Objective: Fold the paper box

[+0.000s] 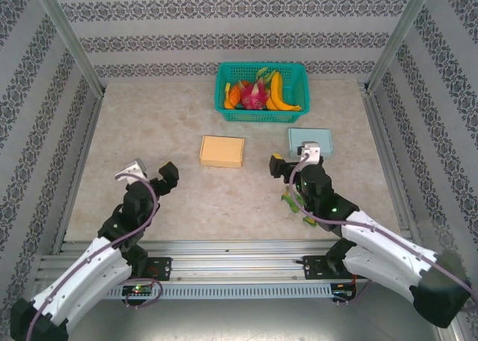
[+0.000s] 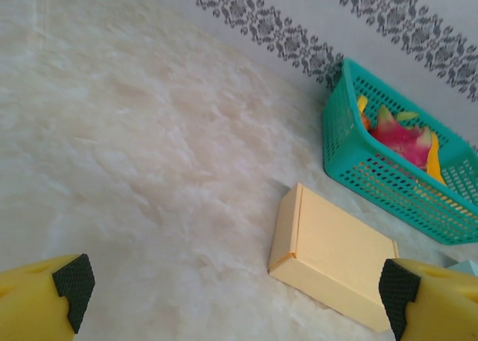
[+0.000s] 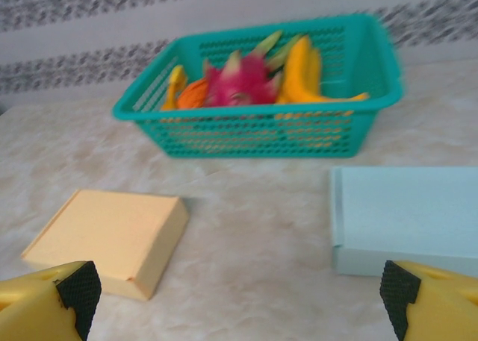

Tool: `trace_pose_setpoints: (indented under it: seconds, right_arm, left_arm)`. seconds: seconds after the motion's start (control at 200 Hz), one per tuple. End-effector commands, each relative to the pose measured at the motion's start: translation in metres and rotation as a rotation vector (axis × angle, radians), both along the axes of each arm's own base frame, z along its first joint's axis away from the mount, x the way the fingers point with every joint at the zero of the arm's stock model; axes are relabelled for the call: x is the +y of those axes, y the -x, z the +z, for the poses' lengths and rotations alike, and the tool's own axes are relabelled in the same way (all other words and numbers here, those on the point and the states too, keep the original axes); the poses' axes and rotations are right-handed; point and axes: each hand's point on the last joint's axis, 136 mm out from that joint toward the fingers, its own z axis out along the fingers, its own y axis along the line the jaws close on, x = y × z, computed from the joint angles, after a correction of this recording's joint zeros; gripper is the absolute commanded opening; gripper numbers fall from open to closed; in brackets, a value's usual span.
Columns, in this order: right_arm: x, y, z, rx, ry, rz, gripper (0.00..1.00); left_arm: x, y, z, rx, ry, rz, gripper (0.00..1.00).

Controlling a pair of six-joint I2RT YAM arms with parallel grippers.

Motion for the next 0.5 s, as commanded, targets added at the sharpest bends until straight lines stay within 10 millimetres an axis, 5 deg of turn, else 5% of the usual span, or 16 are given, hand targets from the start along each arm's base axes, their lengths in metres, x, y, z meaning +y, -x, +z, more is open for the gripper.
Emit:
trace_pose_setpoints:
  seconds: [0.0,0.25,0.495]
  right_arm:
    - [-0.043,0.008,-0.014,0.022,0.17,-0.155,0.98]
    - [-0.091,-0.01,-0.021,0.019,0.387,-0.305,0.98]
    - [-0.127,-0.036,-0.059,0.042,0.265,-0.303,0.98]
  left_arm:
    - [0.019,0.014,-0.014,0.014,-0.075,0.063,1.0]
    - [0.048,0.031,-0.038,0.009,-0.087,0.186,1.0]
    - [0.061,0.046,-0.039,-0.043,-0.038,0.233,1.0]
